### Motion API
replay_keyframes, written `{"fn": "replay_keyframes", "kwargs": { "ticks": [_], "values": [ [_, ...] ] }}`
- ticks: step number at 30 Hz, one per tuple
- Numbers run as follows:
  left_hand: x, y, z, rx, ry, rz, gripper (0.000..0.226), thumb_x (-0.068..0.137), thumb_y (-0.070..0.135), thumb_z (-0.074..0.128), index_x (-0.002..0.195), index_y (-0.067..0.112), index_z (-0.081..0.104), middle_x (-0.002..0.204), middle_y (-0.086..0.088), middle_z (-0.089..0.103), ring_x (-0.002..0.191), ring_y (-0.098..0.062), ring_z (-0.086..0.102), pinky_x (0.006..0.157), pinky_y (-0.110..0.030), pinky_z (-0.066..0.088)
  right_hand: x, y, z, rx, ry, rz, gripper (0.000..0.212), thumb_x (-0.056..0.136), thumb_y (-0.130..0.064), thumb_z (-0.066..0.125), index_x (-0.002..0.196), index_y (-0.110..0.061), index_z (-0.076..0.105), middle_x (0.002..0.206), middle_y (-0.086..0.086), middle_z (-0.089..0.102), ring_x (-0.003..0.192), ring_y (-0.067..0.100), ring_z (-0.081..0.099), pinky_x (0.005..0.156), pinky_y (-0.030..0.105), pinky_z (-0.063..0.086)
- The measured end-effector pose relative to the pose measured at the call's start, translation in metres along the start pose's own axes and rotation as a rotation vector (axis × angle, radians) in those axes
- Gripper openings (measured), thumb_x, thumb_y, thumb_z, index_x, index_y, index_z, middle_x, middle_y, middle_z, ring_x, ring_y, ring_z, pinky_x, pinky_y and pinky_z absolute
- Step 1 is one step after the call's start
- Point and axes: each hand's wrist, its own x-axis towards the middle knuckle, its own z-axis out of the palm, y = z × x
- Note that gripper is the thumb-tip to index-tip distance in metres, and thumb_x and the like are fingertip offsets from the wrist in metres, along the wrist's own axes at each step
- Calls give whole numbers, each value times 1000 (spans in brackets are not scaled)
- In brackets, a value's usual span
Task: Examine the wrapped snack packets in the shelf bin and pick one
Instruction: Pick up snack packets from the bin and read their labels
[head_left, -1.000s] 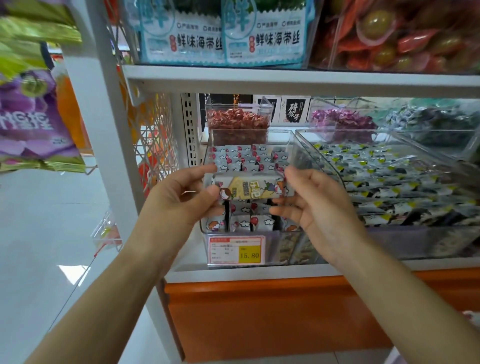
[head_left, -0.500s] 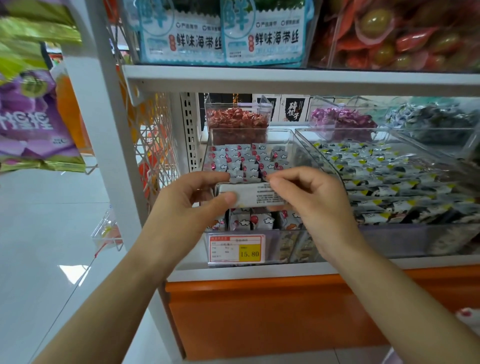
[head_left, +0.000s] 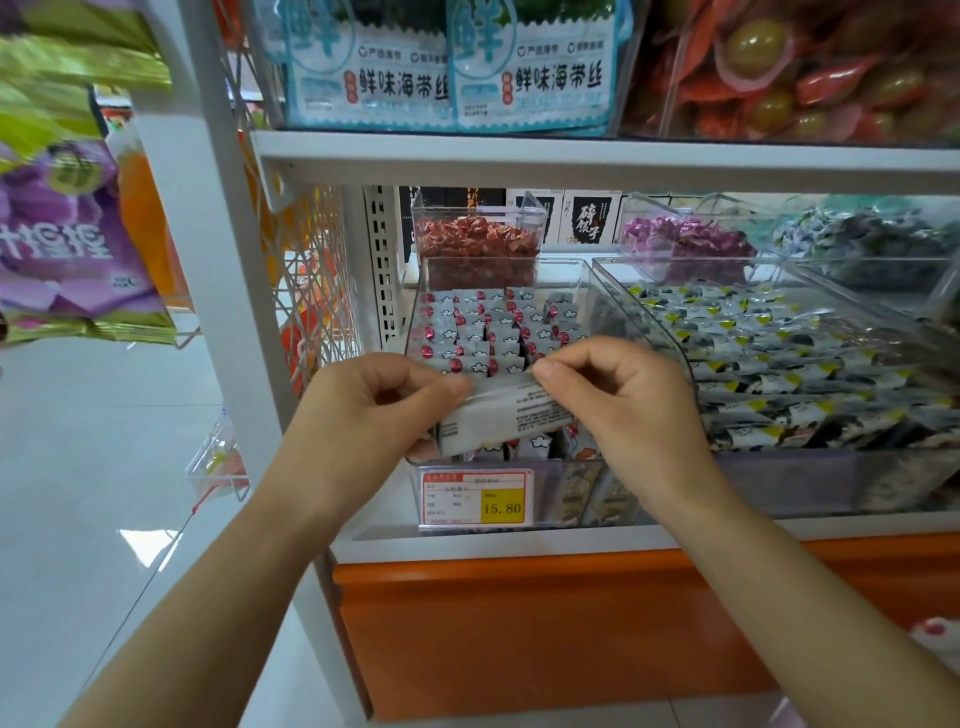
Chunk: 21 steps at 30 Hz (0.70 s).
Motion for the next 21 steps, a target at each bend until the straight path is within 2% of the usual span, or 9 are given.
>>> {"fn": "replay_keyframes", "kwargs": {
  "ticks": [4,9,12,14,16,18,20,21],
  "values": [
    [2,-3,-5,100,6,15,15,79,29,65,74,18,74,68,7,72,60,-10,69,54,-18,55,0,1,-1,12,-25,-7,10,84,-16,66,77,-20,71,70,-10,69,68,-1,63,60,10,46],
    [1,-4,-2,185,35,53,18,84,29,62,74,20,73,68,12,71,58,-7,67,52,-15,53,-1,0,2,16,-9,9,15,85,-17,65,73,-25,70,70,-14,69,66,-2,63,58,11,48],
    [0,-5,0,179,40,79,18,82,34,60,75,22,72,67,9,71,60,-5,67,50,-11,49,0,2,1,61,16,87,16,85,-18,65,72,-25,72,70,-5,71,65,8,66,62,29,57],
    [-1,-4,0,187,-13,74,23,73,45,59,83,28,71,74,9,71,69,-5,66,58,-16,53,1,3,0,89,41,127,17,85,-18,65,71,-22,72,70,2,71,66,17,68,63,38,59],
    [-2,-4,1,248,-87,58,29,68,47,64,94,34,67,85,11,69,80,-5,64,70,-24,55,2,6,-1,160,68,168,17,86,-17,63,72,-17,72,71,8,71,66,20,69,59,36,59],
    [-3,-5,3,315,-91,80,28,74,38,69,101,36,63,89,11,68,84,-5,63,75,-28,54,3,8,-2,252,63,225,16,87,-17,61,77,-13,73,73,6,73,67,17,70,56,29,59],
    [-2,-6,3,308,-31,115,25,79,34,67,104,33,64,87,10,69,80,-5,64,69,-22,54,5,10,-5,378,-11,274,16,82,-21,63,89,-10,72,83,5,74,77,15,71,63,25,58],
    [-1,-7,3,282,6,128,24,80,33,65,104,29,65,83,10,69,75,-2,64,62,-16,52,5,12,-7,448,-71,294,25,77,-22,65,99,-10,70,91,6,74,83,16,71,70,25,58]
  ]
}}
